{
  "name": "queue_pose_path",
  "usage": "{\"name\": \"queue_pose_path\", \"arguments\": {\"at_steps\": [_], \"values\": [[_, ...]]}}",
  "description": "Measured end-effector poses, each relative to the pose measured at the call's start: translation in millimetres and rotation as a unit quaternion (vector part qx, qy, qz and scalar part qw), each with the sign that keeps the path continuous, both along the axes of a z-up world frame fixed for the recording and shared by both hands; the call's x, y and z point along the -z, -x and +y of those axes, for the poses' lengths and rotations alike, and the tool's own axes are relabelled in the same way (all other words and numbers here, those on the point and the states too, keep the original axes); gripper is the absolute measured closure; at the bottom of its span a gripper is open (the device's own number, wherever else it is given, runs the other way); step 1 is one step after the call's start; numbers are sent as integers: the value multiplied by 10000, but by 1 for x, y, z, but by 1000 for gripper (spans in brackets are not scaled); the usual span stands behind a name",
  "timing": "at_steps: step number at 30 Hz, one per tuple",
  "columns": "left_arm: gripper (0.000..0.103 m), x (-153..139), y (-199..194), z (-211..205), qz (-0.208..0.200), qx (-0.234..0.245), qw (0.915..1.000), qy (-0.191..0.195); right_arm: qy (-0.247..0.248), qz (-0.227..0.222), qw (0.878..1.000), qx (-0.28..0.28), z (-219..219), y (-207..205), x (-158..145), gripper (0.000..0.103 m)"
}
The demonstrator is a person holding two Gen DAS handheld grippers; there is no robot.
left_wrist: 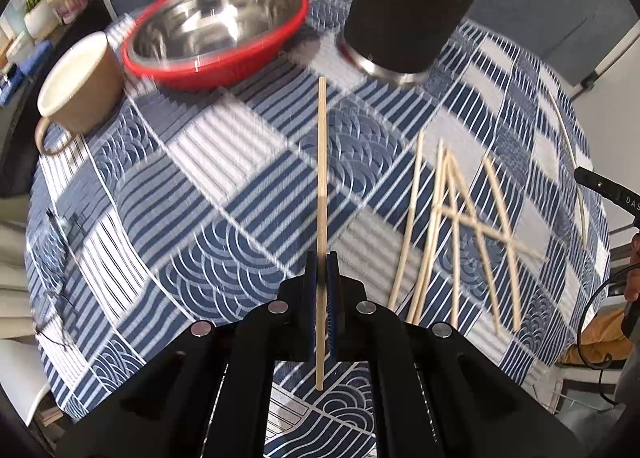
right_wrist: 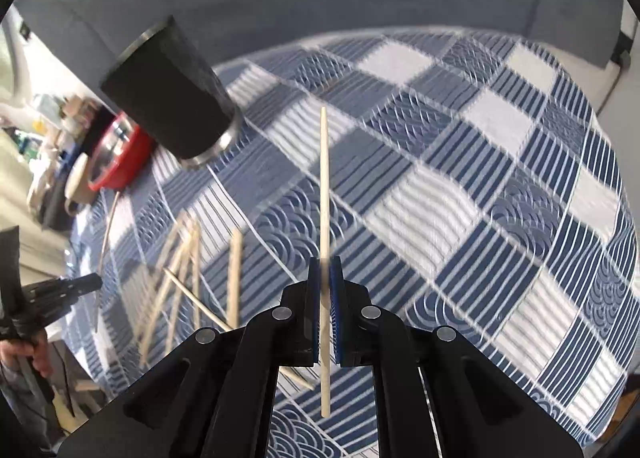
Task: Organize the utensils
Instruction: 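Lift both held chopsticks upright and carry them over the black holder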
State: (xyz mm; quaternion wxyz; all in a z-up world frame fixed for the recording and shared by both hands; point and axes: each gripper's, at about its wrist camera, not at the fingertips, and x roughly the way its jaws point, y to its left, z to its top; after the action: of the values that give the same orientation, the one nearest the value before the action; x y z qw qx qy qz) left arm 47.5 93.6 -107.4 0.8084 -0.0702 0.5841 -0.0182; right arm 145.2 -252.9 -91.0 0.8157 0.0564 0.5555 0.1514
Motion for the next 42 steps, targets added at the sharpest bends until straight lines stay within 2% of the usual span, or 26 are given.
{"name": "queue_pose_path", "arguments": {"at_steps": [4,8,12,19,25,29,35,38,42], "values": [[98,-26,-18,-7,-312,-40,9995,38,-201,-372,9991,-102,7,-7,-32,98],[98,-51,-36,-11,-578,-15,9983,-37,-109,-789,9964,-291,18,-17,-61,98],[98,-78,-55,-18,-894,43,9958,-175,-221,-1097,9928,-419,29,-28,-86,98],[98,-127,-86,-27,-1400,51,9897,-303,-454,-1638,9827,-730,56,-56,-133,98],[98,-161,-119,-32,-1819,80,9831,-168,-787,-2045,9709,-963,80,-80,-163,98],[98,-167,-144,-35,-1915,31,9814,-106,-906,-2249,9639,-1105,98,-97,-172,98],[98,-165,-180,-39,-2038,-14,9790,48,-1174,-2487,9544,-1162,122,-122,-169,98],[98,-162,-192,-39,-2266,-37,9734,337,-1362,-2551,9507,-1118,130,-133,-164,98],[98,-153,-201,-40,-2642,-127,9634,443,-1631,-2577,9465,-1052,138,-147,-149,98]]}}
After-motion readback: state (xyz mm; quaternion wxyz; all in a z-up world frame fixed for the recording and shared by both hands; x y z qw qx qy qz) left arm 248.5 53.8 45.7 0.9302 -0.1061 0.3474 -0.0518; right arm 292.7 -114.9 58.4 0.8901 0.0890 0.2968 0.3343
